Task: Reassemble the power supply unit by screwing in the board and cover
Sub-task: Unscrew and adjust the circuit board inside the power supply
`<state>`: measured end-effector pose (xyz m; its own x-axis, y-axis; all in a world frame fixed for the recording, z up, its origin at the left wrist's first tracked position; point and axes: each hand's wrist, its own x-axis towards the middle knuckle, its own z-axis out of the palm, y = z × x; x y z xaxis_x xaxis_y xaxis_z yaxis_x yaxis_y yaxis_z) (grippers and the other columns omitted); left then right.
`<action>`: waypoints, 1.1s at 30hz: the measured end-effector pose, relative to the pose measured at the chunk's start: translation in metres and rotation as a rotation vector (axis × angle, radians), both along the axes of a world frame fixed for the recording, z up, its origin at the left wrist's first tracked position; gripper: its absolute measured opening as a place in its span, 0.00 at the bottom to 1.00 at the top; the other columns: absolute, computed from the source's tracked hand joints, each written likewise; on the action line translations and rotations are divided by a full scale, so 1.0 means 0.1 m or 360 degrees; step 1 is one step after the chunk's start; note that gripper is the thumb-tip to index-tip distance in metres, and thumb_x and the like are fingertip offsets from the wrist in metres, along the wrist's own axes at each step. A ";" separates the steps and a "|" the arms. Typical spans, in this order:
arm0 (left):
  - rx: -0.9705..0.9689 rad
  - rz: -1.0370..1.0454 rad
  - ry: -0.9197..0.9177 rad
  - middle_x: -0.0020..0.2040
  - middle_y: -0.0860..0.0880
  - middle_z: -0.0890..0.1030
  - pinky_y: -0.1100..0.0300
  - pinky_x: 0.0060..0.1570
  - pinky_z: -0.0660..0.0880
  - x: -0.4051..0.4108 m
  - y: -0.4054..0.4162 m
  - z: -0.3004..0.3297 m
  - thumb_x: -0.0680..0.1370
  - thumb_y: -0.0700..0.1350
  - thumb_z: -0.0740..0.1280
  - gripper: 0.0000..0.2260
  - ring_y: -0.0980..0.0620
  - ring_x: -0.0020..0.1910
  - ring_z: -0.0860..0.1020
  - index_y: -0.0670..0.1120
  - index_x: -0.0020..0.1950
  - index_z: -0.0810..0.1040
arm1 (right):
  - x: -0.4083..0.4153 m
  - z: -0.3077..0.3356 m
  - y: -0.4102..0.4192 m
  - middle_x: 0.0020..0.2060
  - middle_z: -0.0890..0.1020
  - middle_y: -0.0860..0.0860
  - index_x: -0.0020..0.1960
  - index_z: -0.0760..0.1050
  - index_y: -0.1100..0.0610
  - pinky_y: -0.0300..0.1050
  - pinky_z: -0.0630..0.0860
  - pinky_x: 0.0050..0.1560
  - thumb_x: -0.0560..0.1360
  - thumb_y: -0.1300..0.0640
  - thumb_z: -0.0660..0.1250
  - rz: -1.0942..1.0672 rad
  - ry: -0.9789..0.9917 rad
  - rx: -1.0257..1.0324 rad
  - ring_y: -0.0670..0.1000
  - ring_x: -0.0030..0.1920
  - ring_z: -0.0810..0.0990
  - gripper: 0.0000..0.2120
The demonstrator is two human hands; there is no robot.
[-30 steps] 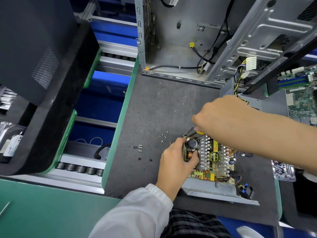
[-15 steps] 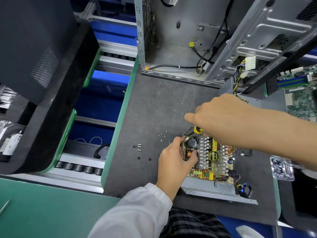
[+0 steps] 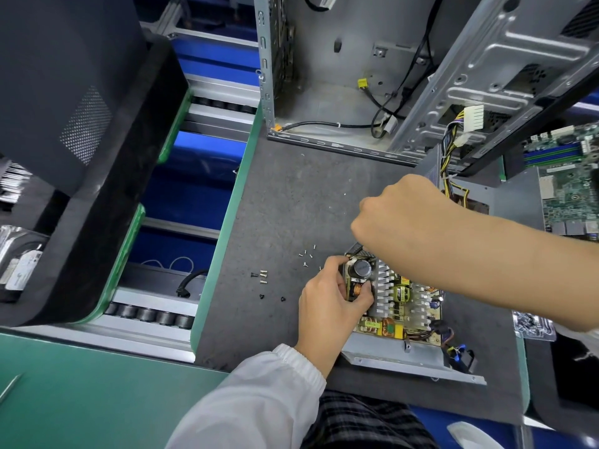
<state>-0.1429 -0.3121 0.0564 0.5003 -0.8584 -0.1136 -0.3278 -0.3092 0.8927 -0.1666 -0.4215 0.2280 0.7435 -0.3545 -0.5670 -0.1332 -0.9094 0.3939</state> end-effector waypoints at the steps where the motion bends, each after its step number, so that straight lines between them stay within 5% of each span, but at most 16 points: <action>1: 0.0004 -0.0003 -0.0003 0.30 0.55 0.68 0.54 0.37 0.75 0.00 0.00 0.00 0.73 0.48 0.74 0.16 0.56 0.30 0.70 0.48 0.59 0.77 | 0.00 0.02 0.03 0.30 0.63 0.50 0.33 0.60 0.55 0.42 0.53 0.26 0.71 0.68 0.61 -0.0016 0.0004 0.0027 0.49 0.26 0.59 0.15; 10: 0.0012 -0.0011 0.0026 0.29 0.55 0.68 0.52 0.38 0.77 0.00 0.00 -0.01 0.73 0.48 0.73 0.15 0.56 0.30 0.69 0.48 0.58 0.78 | -0.15 -0.01 0.00 0.31 0.62 0.49 0.32 0.57 0.54 0.42 0.51 0.24 0.78 0.57 0.63 -0.0043 -0.0101 -0.0069 0.51 0.28 0.60 0.20; 21: 0.0031 -0.0035 0.0026 0.29 0.55 0.68 0.51 0.40 0.77 0.01 0.00 0.01 0.74 0.48 0.72 0.16 0.55 0.31 0.70 0.46 0.60 0.78 | -0.13 -0.05 -0.02 0.31 0.63 0.49 0.31 0.56 0.54 0.42 0.50 0.24 0.77 0.56 0.64 -0.0006 -0.0106 -0.0117 0.50 0.24 0.57 0.21; 27: 0.0028 -0.0041 0.0004 0.29 0.56 0.67 0.51 0.38 0.77 0.01 0.00 0.02 0.74 0.49 0.72 0.16 0.56 0.30 0.69 0.47 0.60 0.78 | -0.07 -0.05 0.01 0.31 0.62 0.50 0.32 0.56 0.55 0.41 0.52 0.24 0.72 0.66 0.62 -0.0014 -0.0060 -0.0039 0.49 0.25 0.58 0.17; 33: 0.0006 -0.0043 -0.0030 0.29 0.56 0.67 0.54 0.36 0.76 0.01 0.00 0.03 0.74 0.49 0.72 0.14 0.56 0.30 0.68 0.46 0.57 0.78 | -0.10 -0.09 0.00 0.30 0.63 0.49 0.32 0.57 0.54 0.41 0.54 0.24 0.76 0.61 0.62 -0.0042 -0.0067 -0.0030 0.53 0.30 0.64 0.18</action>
